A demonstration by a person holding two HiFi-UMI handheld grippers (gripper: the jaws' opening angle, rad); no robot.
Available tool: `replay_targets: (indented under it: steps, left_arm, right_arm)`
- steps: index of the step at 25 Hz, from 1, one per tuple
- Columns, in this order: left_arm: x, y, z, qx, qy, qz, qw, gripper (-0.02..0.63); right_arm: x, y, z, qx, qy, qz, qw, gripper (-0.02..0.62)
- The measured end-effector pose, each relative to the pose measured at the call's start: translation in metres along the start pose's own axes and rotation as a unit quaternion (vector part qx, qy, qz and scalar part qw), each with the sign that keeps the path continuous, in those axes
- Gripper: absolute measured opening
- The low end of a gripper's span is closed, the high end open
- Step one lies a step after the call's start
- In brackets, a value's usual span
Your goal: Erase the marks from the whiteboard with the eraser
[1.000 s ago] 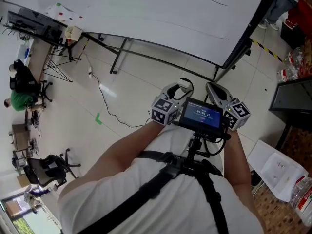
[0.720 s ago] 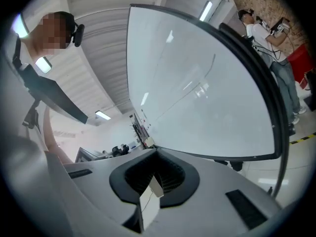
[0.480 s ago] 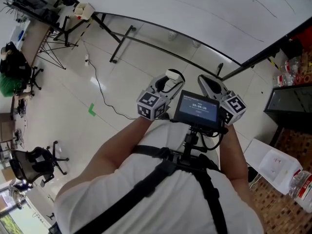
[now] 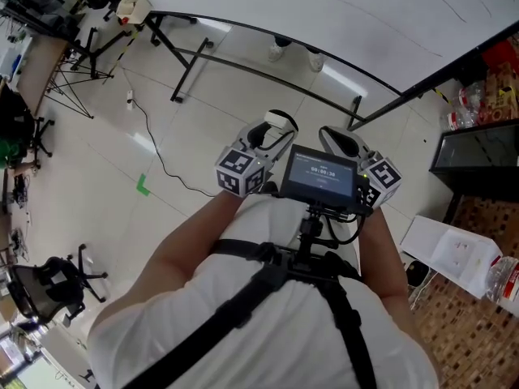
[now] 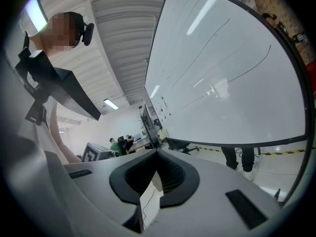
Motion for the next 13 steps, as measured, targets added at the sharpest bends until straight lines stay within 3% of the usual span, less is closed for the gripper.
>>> replay_targets:
  steps: [13]
  left_arm:
    - [-0.0034, 0.0026, 0.0023, -0.009, 0.014, 0.012, 0.9998, 0.273]
  right_arm:
    - [0.003, -0.0002, 0.0008, 0.008, 0.013, -0.011, 1.0, 0.015]
Point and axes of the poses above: the fingertips, and each gripper's own axes: z forward along the fingers, x to its right, y out of its underside, the point moved 6 cm from there along -z, backward along the fingers, and after that the axes turned 3 degrees about x, right-handed, at the moved point
